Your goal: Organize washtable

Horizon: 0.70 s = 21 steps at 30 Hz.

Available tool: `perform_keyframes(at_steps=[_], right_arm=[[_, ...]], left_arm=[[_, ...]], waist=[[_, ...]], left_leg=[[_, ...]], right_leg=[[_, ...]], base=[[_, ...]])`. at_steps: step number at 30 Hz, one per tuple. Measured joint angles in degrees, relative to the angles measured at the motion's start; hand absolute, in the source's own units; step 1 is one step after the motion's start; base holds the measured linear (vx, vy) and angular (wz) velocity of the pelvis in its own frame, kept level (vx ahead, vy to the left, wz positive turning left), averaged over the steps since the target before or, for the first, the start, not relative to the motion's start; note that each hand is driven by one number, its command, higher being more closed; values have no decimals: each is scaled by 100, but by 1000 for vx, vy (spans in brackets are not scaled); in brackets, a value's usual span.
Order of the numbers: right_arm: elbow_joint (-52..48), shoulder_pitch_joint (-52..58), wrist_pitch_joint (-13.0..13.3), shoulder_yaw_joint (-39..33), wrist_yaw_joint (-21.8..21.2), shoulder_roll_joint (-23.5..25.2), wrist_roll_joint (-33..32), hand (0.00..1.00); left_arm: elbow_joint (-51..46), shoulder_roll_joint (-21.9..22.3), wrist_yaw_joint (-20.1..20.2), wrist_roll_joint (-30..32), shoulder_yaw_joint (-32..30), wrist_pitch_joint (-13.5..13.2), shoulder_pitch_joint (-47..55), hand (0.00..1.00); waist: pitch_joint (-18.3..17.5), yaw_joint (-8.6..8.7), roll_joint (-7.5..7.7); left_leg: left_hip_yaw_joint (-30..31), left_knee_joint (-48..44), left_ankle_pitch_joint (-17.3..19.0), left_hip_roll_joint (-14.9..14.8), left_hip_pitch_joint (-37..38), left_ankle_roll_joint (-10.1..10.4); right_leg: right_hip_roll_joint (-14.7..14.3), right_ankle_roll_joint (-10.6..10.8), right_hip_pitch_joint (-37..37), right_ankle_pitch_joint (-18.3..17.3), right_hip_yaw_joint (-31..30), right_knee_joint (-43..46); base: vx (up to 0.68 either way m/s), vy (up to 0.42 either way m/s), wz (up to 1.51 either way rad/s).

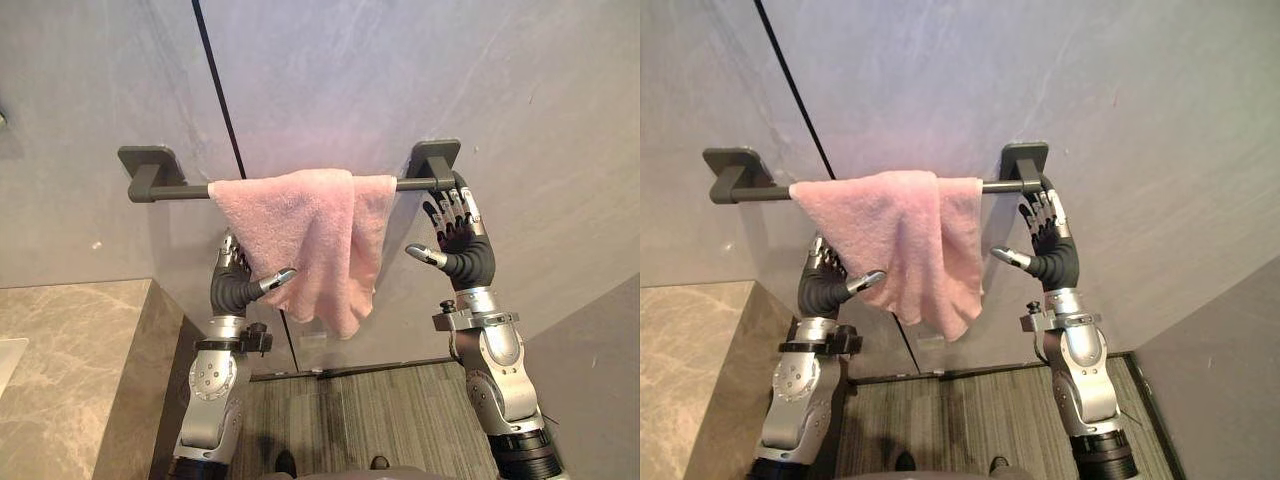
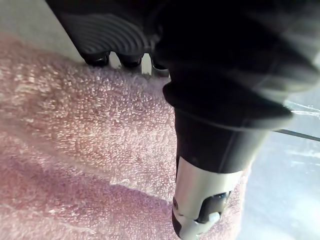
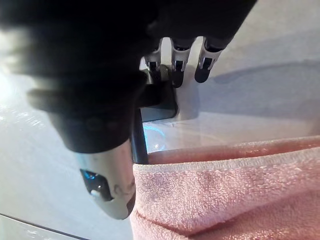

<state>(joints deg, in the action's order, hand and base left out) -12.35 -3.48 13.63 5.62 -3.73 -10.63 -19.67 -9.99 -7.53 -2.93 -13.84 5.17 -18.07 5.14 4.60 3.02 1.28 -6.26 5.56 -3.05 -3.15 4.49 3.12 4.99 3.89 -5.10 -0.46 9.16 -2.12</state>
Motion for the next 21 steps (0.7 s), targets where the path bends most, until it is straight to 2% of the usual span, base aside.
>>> perform_keyframes(at_steps=[5,21], right_arm=[[196,-76,10,78,-19,4,-2,0],[495,-67,126,179,-50,85,-1,0]], left_arm=[[172,18,0,-1,-106,3,3,0],[379,68,6,-5,-332,10,2,0]], waist=[[-108,33,-43],[-175,97,-30]], left_leg=[[1,12,-2,-11,-9,0],[8,35,-3,-14,-26,1]], right_leg=[[-10,-4,9,3,1,-1],[-12,-3,24,2,4,2]], base=[[-7,-2,0],[0,0,0]])
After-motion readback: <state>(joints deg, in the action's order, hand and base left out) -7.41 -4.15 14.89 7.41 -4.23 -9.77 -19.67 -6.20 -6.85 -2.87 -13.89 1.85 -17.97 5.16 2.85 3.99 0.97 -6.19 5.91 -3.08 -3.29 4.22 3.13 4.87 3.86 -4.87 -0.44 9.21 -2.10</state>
